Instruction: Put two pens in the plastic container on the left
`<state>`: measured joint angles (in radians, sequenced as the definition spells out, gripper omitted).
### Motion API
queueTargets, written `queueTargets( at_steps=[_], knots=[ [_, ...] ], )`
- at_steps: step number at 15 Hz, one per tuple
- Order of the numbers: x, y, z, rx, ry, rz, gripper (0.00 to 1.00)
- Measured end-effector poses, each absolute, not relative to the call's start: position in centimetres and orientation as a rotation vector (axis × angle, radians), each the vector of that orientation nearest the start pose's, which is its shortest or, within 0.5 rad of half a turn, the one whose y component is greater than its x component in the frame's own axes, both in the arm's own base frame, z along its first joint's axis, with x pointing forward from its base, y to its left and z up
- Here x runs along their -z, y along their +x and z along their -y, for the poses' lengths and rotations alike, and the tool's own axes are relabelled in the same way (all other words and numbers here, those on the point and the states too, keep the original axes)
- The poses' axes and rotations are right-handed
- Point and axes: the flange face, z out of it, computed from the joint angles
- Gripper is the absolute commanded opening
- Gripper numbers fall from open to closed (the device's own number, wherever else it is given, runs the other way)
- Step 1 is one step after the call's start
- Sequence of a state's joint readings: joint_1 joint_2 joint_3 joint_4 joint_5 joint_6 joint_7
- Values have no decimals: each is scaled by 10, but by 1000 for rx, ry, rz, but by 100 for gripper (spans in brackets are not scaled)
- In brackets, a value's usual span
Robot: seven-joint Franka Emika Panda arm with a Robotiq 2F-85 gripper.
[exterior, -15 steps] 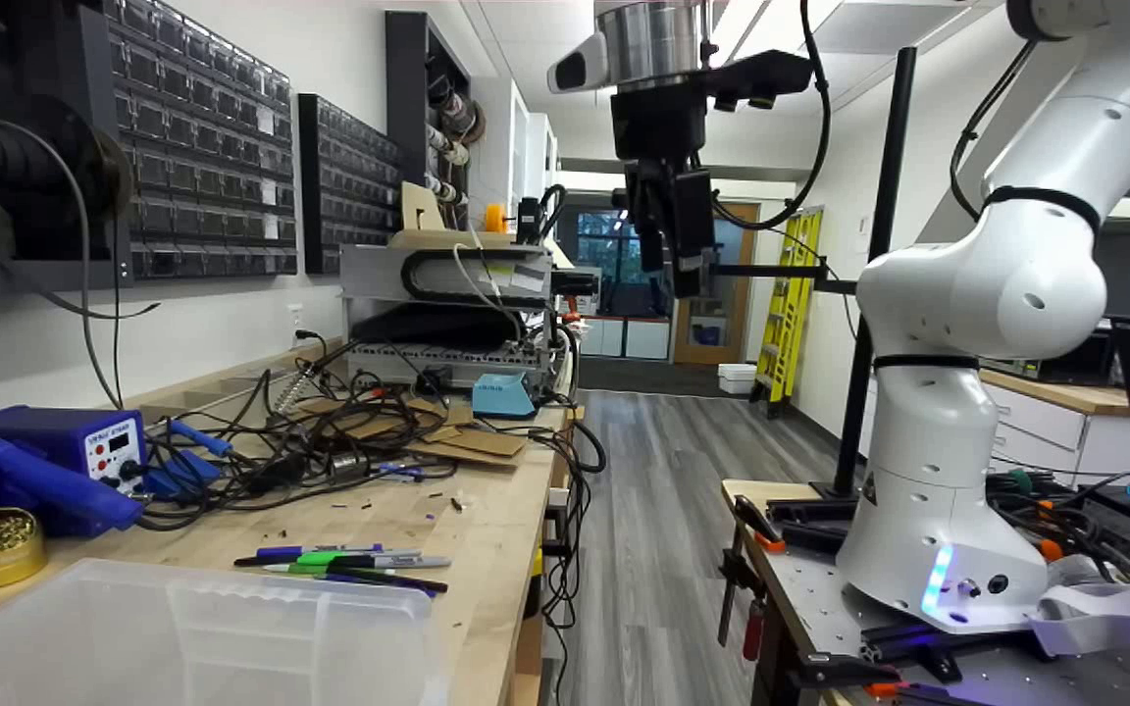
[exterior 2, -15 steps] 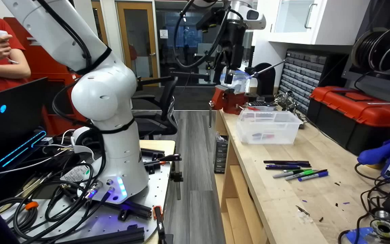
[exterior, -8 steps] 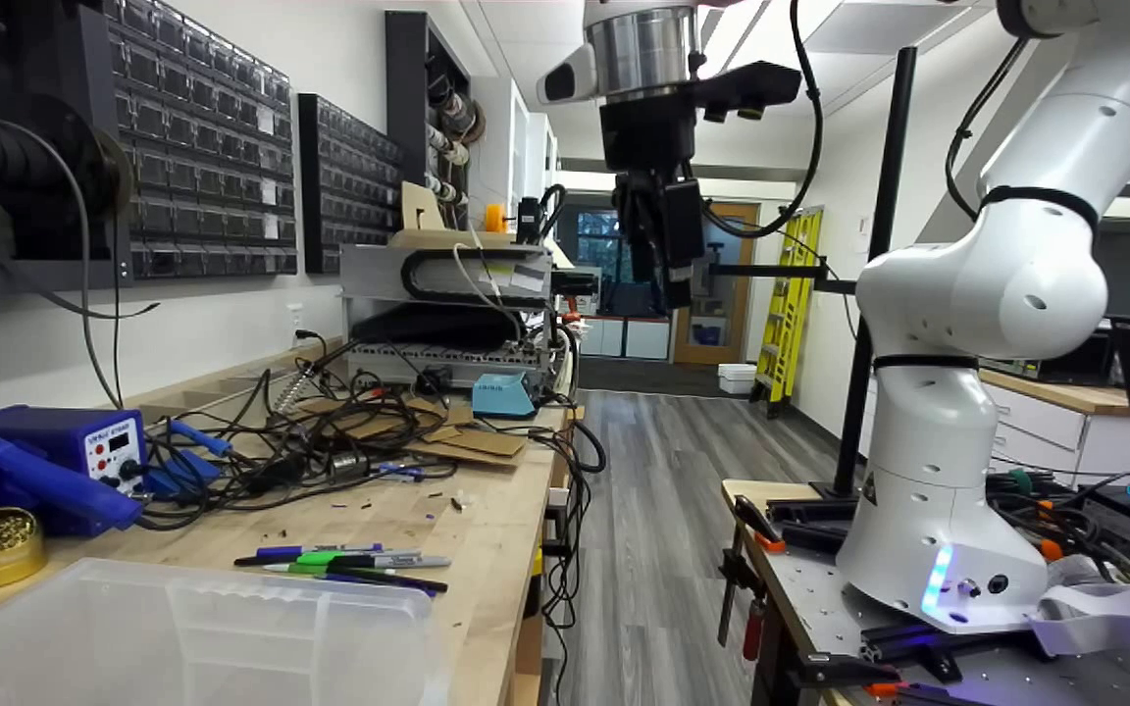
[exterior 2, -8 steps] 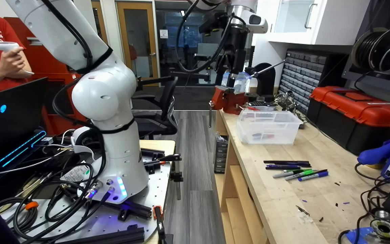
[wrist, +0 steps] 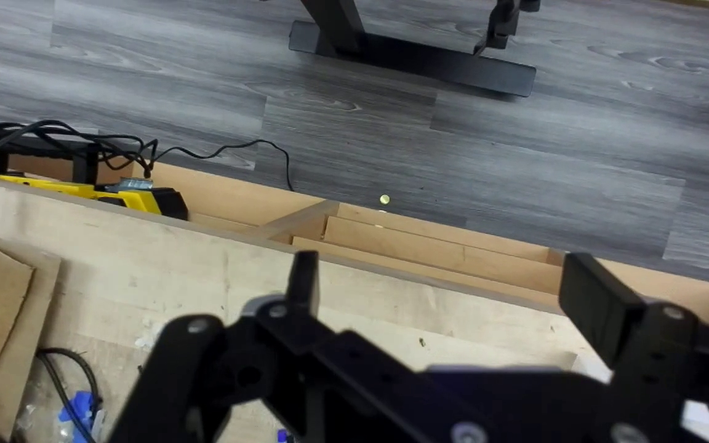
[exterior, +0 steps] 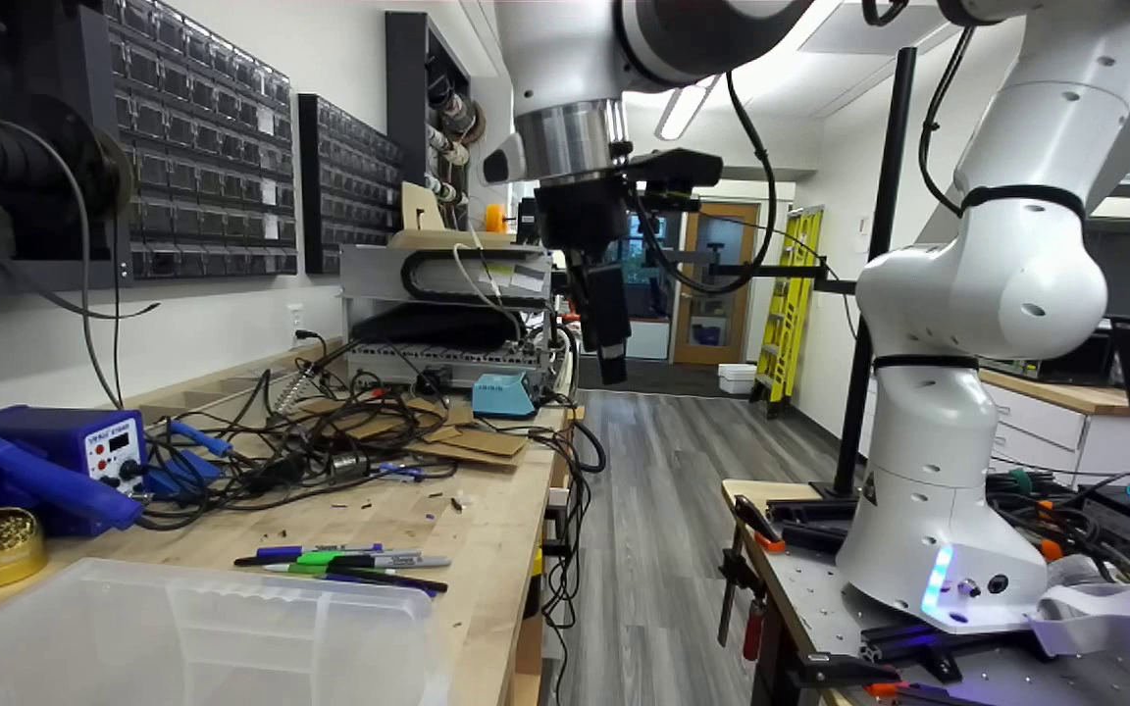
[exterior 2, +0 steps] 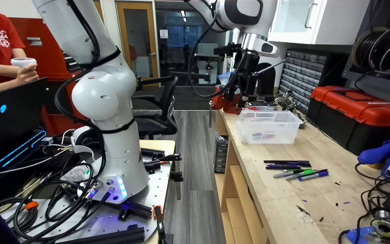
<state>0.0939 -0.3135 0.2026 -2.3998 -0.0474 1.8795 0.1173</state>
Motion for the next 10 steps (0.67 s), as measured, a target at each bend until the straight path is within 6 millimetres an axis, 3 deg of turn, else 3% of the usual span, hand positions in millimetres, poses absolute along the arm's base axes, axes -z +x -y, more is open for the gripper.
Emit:
queueTargets(
  at_steps=[5, 8, 10],
  knots=[
    [-382, 446, -126, -291, -3254, 1, 100],
    [-378, 474, -127, -243, -3239, -138, 100],
    [-375, 479, -127, -252, -3236, -139, 100]
  ],
)
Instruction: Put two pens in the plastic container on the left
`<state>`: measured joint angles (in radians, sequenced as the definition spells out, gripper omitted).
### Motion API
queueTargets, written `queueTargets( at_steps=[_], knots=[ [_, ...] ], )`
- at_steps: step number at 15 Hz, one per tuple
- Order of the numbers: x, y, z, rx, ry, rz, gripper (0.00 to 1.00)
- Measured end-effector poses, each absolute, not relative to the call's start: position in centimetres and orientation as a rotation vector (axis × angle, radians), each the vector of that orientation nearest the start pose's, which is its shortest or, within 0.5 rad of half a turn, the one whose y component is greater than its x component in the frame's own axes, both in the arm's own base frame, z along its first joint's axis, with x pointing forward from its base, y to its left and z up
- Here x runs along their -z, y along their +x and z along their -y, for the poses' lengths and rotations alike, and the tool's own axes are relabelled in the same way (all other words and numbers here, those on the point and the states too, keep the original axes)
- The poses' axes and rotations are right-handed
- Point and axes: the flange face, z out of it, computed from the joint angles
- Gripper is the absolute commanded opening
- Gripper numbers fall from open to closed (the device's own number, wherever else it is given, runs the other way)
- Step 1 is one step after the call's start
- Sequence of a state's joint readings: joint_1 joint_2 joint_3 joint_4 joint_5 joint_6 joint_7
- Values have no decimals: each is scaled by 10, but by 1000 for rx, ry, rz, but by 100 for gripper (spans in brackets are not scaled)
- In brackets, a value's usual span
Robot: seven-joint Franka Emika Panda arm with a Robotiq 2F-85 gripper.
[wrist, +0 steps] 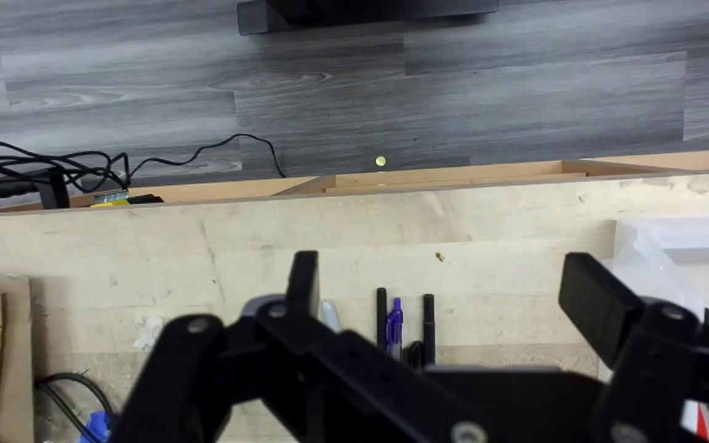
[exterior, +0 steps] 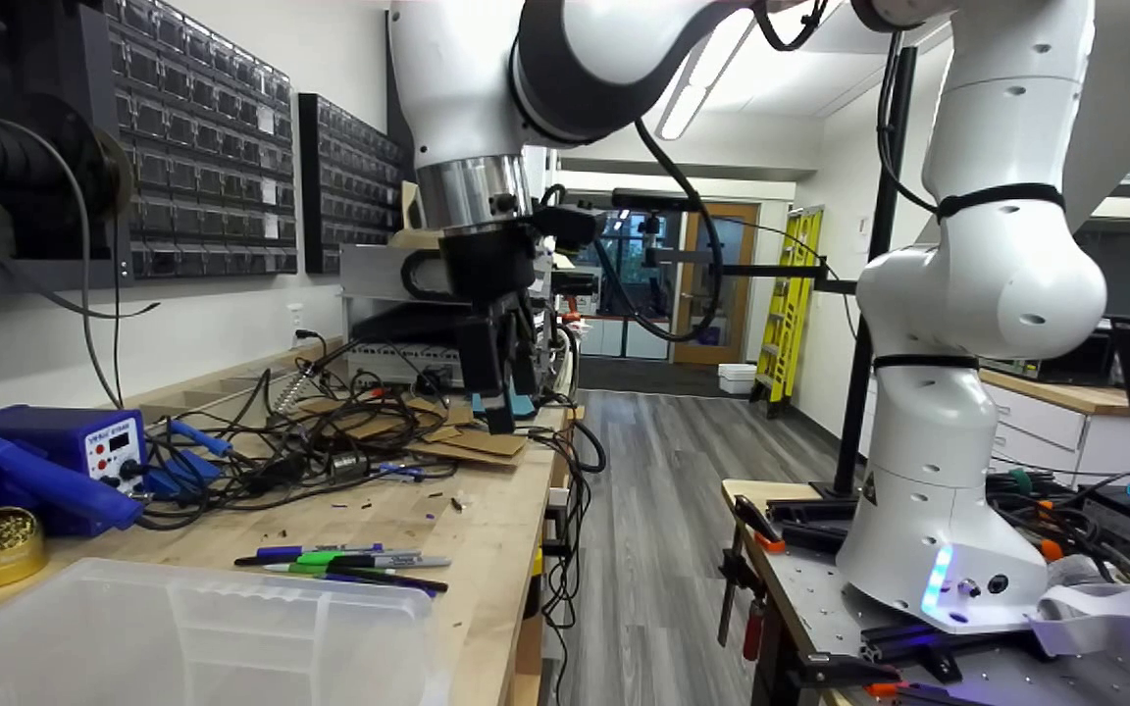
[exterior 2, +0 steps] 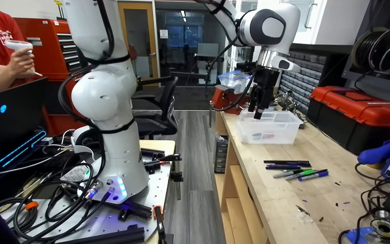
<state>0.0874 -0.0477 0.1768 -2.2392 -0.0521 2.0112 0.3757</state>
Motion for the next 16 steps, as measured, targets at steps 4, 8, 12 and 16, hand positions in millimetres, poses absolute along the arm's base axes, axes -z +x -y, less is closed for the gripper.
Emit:
queueTargets(
  at_steps=[4, 8, 12, 16],
  knots=[
    [-374, 478, -128, -255, -3237, -134, 100],
    [-374, 478, -129, -257, -3237, -132, 100],
    [-366, 486, -131, -191, -3231, -174, 100],
    [-346, 504, -134, -64, -3207, -273, 100]
  ],
)
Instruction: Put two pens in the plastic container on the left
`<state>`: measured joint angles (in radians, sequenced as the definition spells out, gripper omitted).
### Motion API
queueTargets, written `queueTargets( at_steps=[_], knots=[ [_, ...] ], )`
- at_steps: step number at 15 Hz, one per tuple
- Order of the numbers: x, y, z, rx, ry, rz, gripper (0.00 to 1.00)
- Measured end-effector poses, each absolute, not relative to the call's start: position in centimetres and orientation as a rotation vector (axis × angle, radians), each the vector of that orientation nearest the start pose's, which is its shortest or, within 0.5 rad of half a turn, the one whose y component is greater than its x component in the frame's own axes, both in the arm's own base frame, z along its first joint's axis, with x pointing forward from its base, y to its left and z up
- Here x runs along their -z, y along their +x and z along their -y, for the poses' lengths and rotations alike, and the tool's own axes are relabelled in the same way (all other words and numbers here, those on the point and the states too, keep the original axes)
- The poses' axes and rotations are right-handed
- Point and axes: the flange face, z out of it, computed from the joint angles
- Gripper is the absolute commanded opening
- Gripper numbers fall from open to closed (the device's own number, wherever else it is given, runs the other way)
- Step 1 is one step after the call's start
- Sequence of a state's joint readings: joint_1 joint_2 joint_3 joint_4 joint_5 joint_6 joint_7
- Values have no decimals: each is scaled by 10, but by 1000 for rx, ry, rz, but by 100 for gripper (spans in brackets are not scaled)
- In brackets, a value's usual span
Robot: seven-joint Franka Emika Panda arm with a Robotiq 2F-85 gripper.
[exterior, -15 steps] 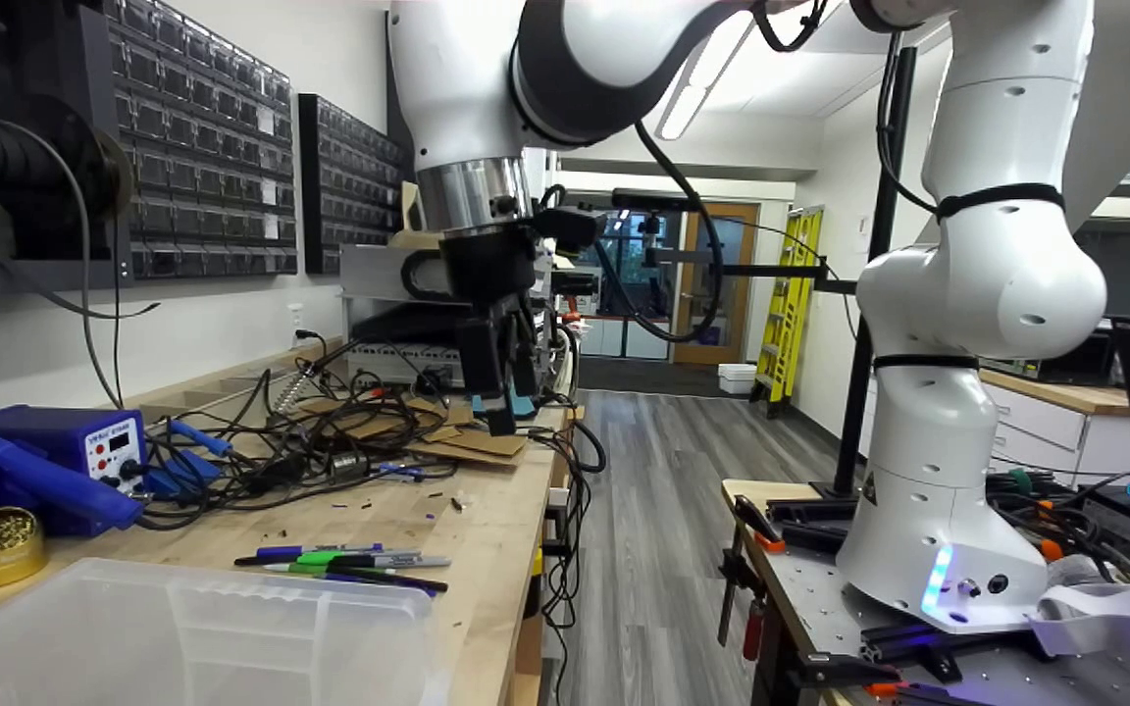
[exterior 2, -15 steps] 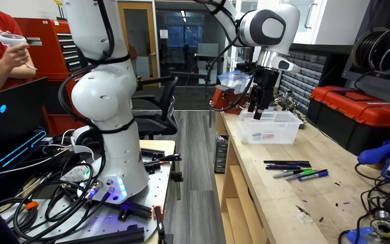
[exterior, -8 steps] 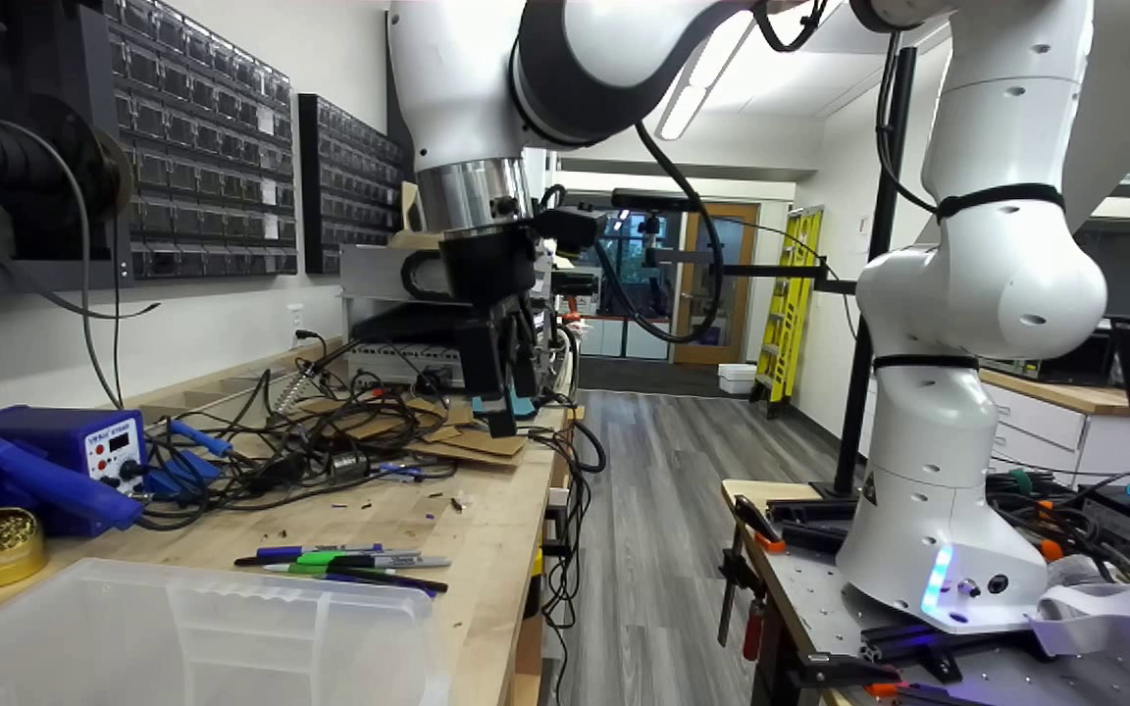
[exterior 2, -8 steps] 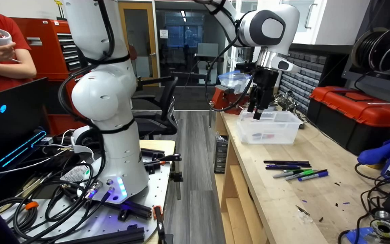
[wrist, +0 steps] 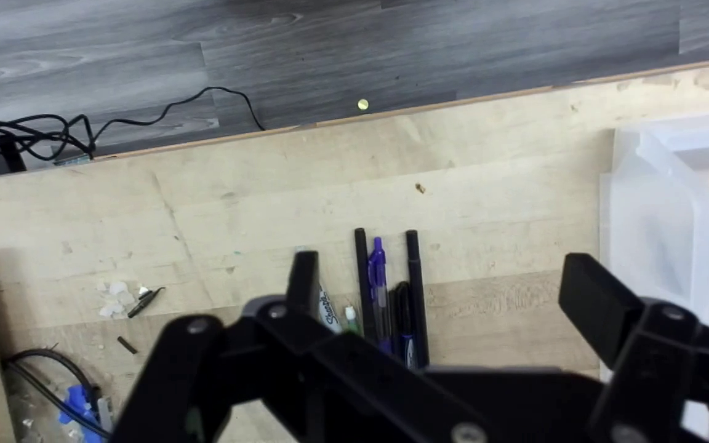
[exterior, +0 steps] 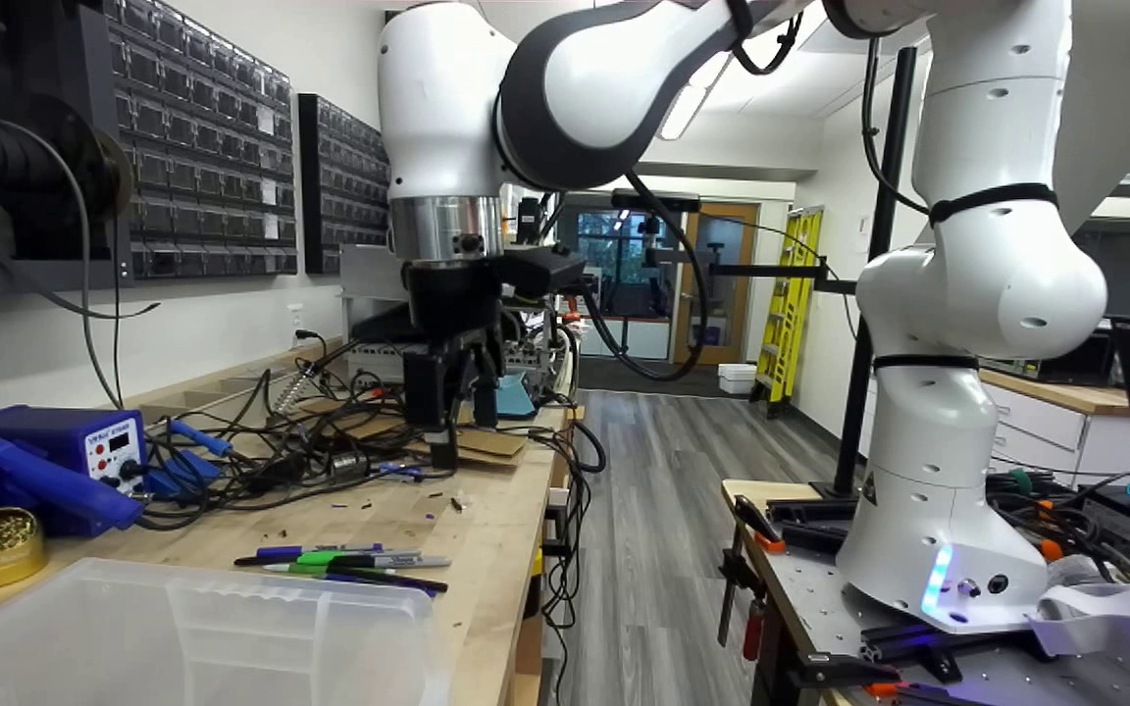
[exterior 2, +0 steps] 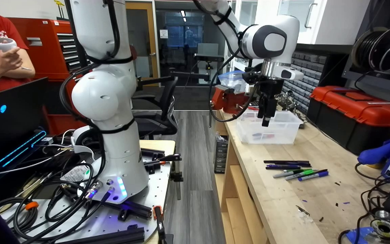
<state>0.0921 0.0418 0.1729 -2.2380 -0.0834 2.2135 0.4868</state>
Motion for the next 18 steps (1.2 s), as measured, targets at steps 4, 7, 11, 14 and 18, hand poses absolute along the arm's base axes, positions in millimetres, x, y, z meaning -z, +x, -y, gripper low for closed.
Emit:
queueTargets(
  at_steps=[4, 7, 11, 14, 18],
  knots=[
    [-320, 524, -129, 37, -3178, -377, 100],
    [-296, 542, -124, 97, -3162, -445, 100],
    [-265, 565, -118, 135, -3166, -482, 100],
    [-248, 579, -116, 140, -3174, -490, 100],
    [-231, 591, -116, 132, -3185, -490, 100]
  ],
)
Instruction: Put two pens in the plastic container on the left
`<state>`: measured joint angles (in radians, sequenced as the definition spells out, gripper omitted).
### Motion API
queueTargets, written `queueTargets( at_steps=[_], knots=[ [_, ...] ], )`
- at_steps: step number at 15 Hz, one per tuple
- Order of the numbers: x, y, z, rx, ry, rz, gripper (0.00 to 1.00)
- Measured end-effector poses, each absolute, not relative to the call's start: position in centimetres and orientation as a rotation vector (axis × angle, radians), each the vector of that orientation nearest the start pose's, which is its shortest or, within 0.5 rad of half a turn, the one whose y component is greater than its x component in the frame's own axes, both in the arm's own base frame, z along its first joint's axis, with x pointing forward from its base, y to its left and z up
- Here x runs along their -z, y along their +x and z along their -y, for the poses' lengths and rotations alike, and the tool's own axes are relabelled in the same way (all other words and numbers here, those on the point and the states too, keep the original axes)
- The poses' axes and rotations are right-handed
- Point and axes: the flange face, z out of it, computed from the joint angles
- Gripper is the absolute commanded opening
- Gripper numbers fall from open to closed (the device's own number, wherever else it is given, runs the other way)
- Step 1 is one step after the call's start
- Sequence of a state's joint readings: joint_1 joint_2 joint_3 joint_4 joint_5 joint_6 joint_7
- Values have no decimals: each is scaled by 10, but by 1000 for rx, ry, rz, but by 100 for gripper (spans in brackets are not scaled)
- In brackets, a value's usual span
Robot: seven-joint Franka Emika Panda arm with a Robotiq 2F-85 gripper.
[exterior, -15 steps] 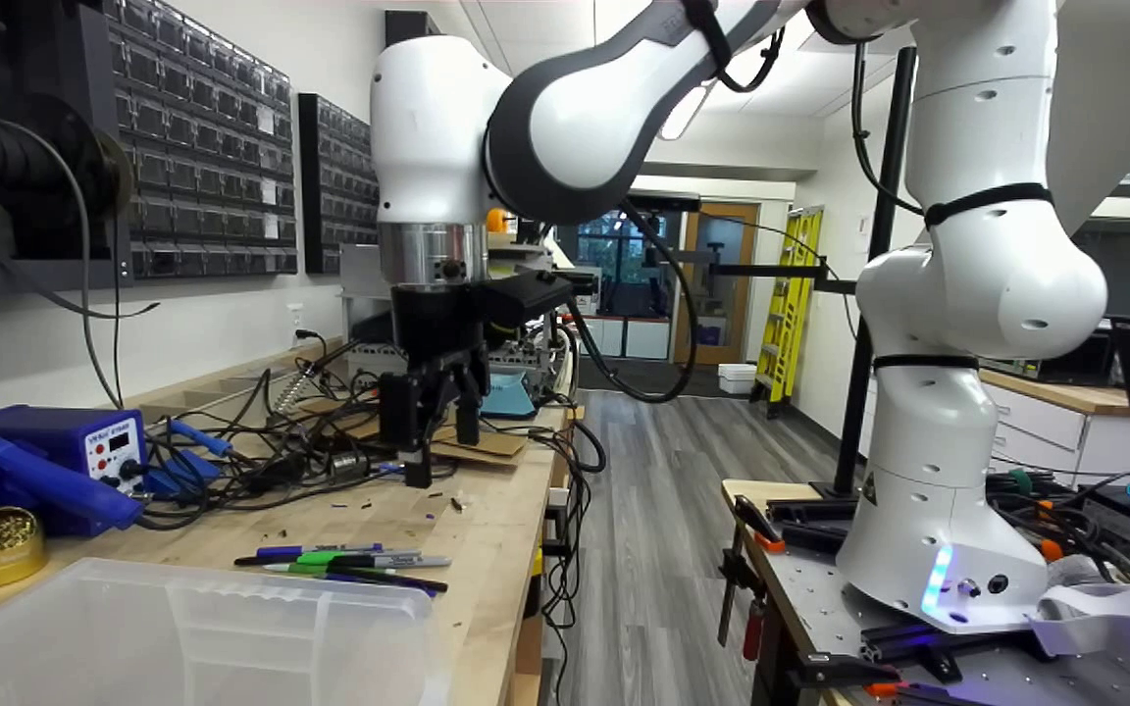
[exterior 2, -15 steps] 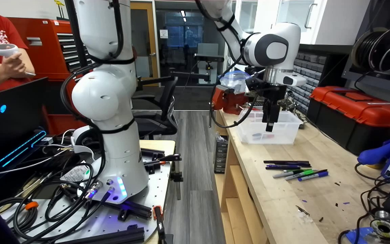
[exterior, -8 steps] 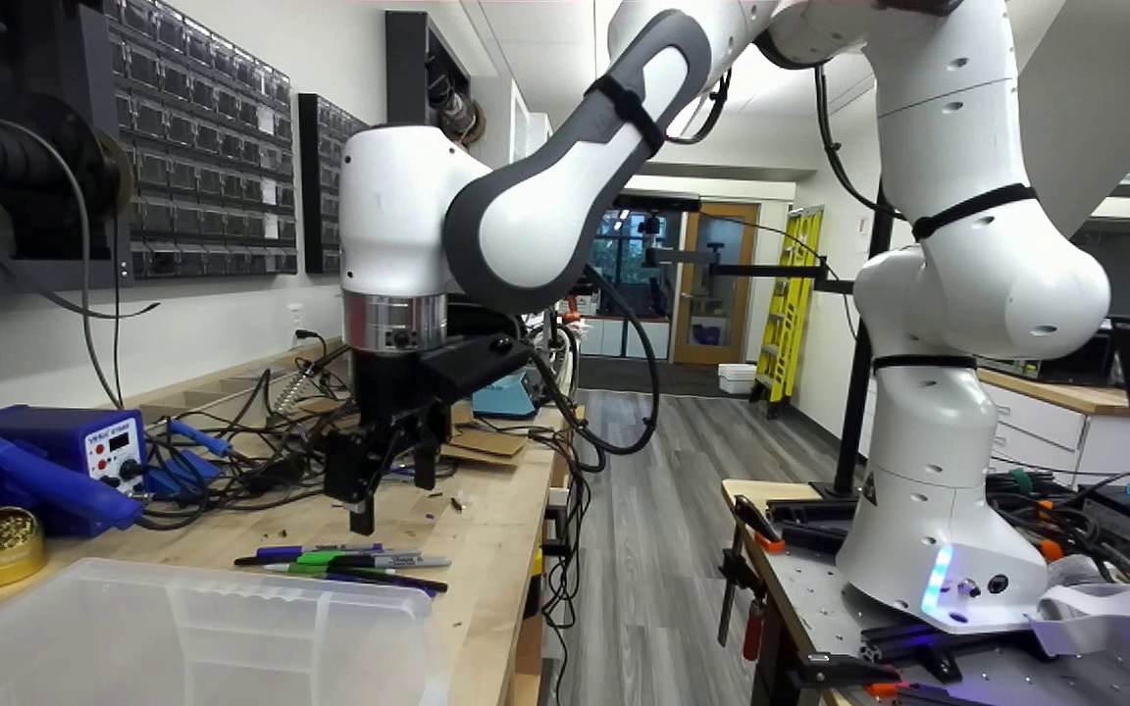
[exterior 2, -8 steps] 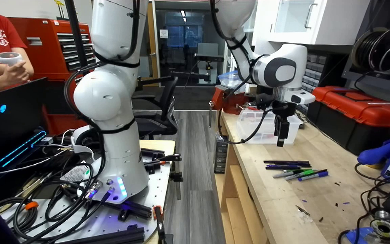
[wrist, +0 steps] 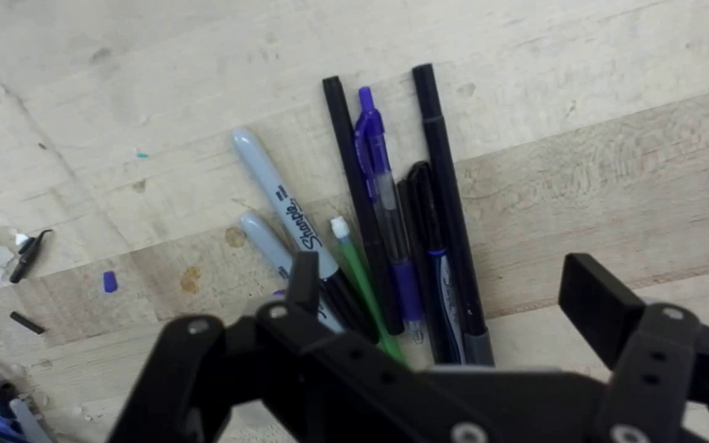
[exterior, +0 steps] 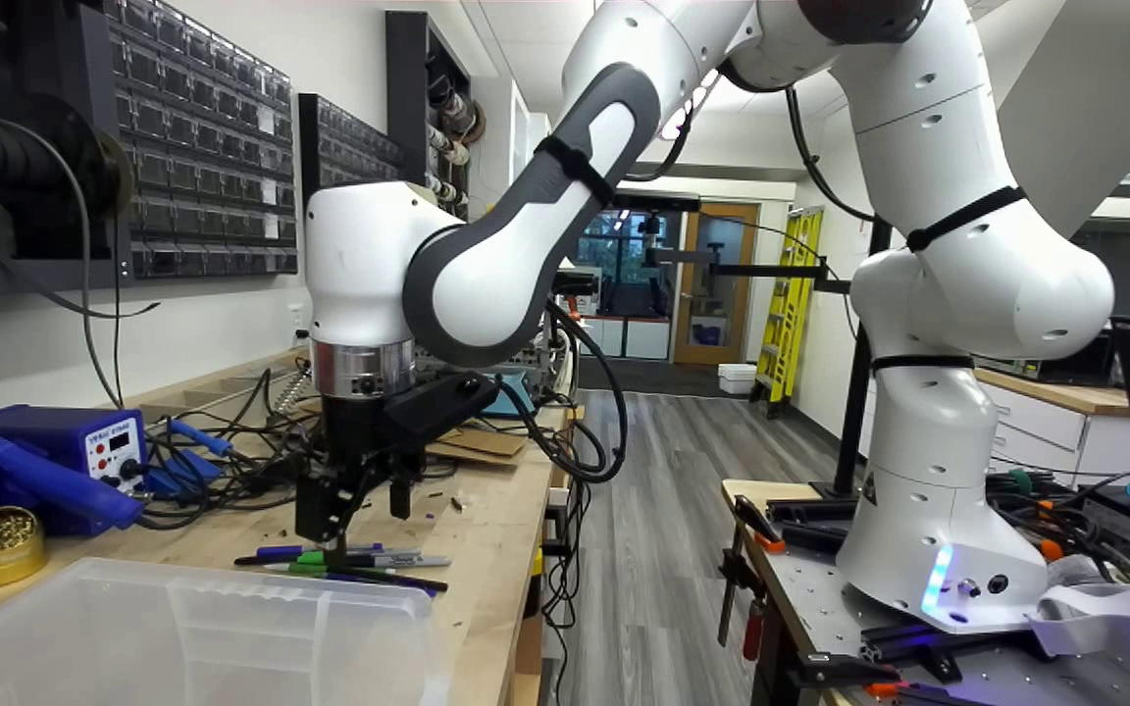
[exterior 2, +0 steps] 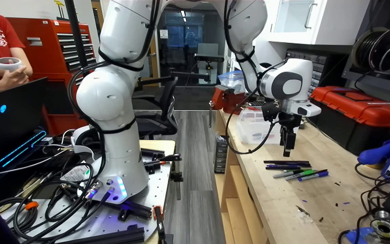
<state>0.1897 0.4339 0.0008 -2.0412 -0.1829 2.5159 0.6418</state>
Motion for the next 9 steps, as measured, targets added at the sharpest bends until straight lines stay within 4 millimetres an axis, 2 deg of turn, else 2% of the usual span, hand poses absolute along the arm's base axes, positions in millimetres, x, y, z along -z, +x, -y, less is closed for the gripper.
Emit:
queueTargets(
  at_steps=[9],
  knots=[
    [-209, 596, -116, 115, -3205, -400, 100]
  ],
)
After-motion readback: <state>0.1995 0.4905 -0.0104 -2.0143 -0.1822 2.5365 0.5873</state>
